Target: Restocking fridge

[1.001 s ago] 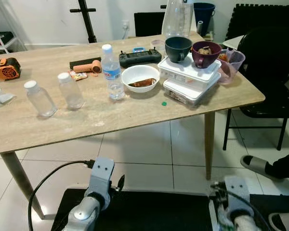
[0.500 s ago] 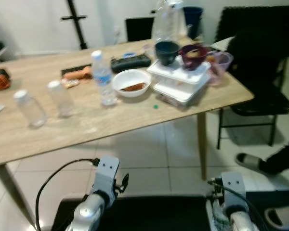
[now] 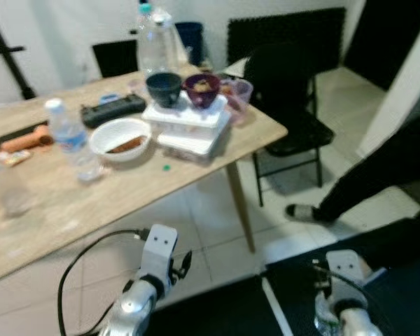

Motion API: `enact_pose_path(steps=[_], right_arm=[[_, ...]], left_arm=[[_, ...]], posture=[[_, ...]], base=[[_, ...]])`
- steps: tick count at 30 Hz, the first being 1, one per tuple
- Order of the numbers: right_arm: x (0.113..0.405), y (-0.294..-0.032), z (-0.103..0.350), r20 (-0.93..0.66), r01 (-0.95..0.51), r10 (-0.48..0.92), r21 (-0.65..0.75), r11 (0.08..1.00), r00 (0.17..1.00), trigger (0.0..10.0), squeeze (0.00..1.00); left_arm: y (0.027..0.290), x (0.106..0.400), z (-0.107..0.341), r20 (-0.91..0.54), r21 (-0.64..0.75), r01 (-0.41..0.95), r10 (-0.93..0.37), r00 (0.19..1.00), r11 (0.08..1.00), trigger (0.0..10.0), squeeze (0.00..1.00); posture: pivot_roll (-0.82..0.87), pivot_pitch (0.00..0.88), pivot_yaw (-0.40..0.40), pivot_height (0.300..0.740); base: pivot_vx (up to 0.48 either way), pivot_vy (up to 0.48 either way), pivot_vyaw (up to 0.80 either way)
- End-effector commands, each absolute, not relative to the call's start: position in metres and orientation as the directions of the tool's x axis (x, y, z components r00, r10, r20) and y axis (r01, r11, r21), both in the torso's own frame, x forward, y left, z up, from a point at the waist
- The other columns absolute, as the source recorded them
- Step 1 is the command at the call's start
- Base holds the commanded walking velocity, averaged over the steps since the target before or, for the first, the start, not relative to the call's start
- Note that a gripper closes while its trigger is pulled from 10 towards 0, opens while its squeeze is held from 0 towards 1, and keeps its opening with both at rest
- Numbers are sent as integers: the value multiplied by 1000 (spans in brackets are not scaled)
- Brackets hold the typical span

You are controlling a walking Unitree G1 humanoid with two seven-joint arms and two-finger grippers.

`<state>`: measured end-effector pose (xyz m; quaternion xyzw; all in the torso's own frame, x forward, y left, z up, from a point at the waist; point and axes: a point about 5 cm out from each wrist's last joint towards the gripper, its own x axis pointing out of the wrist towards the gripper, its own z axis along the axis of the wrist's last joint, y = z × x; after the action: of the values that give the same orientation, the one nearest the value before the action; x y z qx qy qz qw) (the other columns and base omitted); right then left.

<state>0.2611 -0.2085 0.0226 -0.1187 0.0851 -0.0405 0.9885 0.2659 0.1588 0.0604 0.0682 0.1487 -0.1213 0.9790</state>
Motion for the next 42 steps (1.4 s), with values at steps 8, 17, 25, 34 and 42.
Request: enact_pose_path(steps=[8,17,25,34,42], right_arm=[[256,-208,17,-175,53,-97,-240,969,980,10000,0],[256,-208,15,-177,51,-96,-240,969,980,10000,0],[256,-208,15,-179,52,-96,-240,970,979,10000,0],[257,-208,15,-178,54,-98,-239,970,979,10000,0],[256,-208,14,-177,56,-100,-239,969,979,10000,0]], left_arm=[[158,262,53,-330,105,264,-217,919,959,10000,0],[159,262,52,-332,104,263,-216,918,959,10000,0],[160,262,52,-334,103,261,-214,918,960,10000,0],[160,263,52,-333,103,260,-213,918,960,10000,0],[161,264,52,-334,102,259,-212,918,961,10000,0]], posture=[[-52,142,17,721],[-51,144,18,721],[-51,147,19,721],[-51,145,23,721],[-51,146,25,721]], base=[[0,0,-800],[0,0,-800],[0,0,-800],[0,0,-800],[0,0,-798]])
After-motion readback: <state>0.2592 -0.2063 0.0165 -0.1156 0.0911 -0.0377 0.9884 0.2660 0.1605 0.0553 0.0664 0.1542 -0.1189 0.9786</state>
